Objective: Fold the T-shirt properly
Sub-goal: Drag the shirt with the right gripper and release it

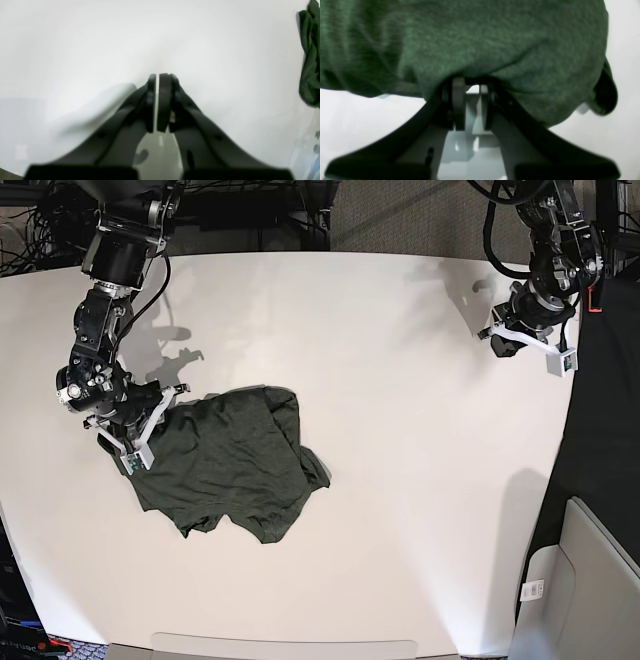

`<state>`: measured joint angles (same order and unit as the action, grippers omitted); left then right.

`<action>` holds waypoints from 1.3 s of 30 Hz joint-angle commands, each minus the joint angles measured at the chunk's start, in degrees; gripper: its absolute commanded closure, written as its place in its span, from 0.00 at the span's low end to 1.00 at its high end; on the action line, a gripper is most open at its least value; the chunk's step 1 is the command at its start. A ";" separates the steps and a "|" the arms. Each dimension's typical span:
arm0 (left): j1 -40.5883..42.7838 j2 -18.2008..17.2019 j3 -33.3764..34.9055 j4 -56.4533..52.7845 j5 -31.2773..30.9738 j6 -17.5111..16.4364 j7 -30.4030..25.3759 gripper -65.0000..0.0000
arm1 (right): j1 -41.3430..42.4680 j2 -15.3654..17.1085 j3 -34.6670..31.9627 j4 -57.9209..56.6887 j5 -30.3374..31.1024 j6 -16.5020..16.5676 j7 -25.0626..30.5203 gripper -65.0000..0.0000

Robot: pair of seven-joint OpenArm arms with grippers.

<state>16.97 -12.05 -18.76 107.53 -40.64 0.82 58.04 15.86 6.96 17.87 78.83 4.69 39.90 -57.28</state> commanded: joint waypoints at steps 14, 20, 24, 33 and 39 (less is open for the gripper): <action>-0.14 -0.65 -0.44 1.18 -0.37 -0.16 -0.77 0.99 | -4.21 -5.51 -1.74 9.83 3.71 0.10 -7.47 0.86; -0.05 -0.65 -0.44 1.18 -0.37 -0.16 -0.85 0.99 | -4.82 -7.27 -6.31 10.71 6.08 0.10 -6.86 0.86; -0.14 -0.65 -0.44 1.18 -0.46 -0.16 -0.77 0.99 | -2.54 -7.36 -11.05 3.94 5.99 0.10 -1.23 0.86; 1.71 -0.83 -0.53 2.15 -0.46 -0.16 -1.29 0.99 | 4.41 -7.27 -11.67 -7.40 5.99 0.10 5.89 0.86; 2.85 -0.74 -0.53 2.67 -0.46 -0.16 -1.29 0.99 | 6.87 -7.36 -11.76 -8.10 5.99 0.10 6.07 0.86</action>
<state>19.73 -12.19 -18.92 109.16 -40.69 0.84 57.19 21.28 -0.34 6.13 69.52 9.78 39.83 -52.34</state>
